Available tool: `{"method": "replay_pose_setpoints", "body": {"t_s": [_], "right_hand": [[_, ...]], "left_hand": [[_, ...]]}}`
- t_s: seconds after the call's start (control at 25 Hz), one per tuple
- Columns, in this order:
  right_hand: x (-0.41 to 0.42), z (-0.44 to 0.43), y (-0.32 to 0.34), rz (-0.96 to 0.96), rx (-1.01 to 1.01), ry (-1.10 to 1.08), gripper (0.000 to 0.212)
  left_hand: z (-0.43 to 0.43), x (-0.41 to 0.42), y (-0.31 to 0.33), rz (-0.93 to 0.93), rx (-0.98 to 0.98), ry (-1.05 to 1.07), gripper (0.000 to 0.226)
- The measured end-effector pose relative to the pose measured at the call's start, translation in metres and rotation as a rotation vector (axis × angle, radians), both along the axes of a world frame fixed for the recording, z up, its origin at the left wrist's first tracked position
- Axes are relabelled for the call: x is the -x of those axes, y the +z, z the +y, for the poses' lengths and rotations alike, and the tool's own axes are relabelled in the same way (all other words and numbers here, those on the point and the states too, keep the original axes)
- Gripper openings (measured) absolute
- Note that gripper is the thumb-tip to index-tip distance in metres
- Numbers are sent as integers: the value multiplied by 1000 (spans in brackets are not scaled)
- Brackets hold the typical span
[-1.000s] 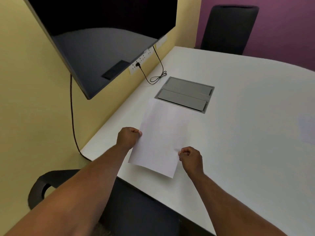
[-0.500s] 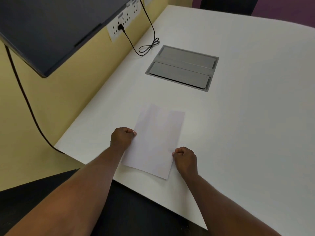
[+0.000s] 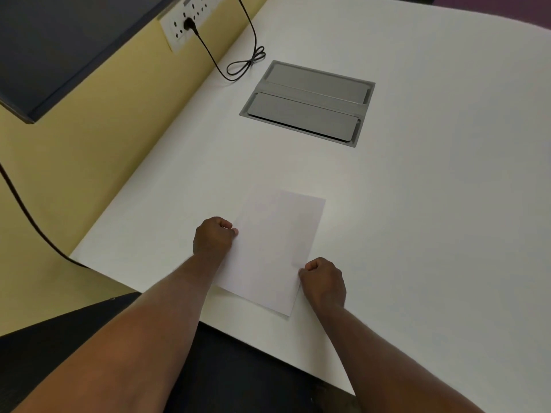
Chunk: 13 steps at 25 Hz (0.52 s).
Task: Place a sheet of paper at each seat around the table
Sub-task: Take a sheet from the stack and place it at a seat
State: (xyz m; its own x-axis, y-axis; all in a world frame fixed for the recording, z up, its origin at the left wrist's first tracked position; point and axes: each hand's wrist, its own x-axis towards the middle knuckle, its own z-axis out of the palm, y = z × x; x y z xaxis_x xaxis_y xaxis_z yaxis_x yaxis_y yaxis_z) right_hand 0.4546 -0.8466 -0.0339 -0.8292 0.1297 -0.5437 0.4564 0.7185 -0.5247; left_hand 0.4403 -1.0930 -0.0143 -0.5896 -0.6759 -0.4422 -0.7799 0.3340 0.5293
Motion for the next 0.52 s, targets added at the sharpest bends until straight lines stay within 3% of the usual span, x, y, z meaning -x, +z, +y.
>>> {"method": "replay_pose_setpoints", "body": {"t_s": [0.52], "right_hand": [[-1, 0, -8, 22, -30, -17, 7]], "left_hand": [[12, -8, -20, -28, 127, -62, 34]]}}
